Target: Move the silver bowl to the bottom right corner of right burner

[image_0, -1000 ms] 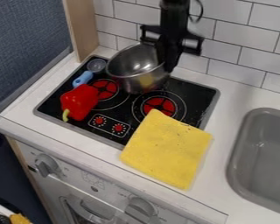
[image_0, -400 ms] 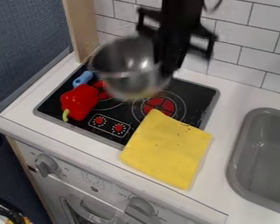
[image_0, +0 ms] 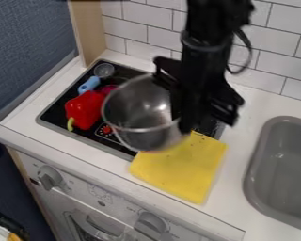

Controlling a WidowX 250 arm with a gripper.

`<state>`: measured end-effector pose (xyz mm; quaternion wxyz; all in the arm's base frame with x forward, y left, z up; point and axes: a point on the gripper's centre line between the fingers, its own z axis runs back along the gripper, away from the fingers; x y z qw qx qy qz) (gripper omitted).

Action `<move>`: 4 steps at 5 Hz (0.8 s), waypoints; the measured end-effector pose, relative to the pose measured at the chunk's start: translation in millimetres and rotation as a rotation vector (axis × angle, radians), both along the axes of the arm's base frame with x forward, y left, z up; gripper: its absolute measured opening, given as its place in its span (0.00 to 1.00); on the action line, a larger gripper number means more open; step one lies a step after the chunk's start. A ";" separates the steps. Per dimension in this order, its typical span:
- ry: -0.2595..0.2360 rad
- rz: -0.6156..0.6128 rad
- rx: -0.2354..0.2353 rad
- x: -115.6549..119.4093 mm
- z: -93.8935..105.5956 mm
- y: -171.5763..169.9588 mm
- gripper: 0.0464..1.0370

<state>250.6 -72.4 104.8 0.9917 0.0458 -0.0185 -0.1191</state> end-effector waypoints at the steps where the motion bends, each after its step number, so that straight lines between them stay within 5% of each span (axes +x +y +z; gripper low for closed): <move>1: -0.002 -0.019 0.001 2.0 -13.0 -12.5 0.02; 4: 0.091 0.011 0.079 1.4 -56.5 -15.8 0.05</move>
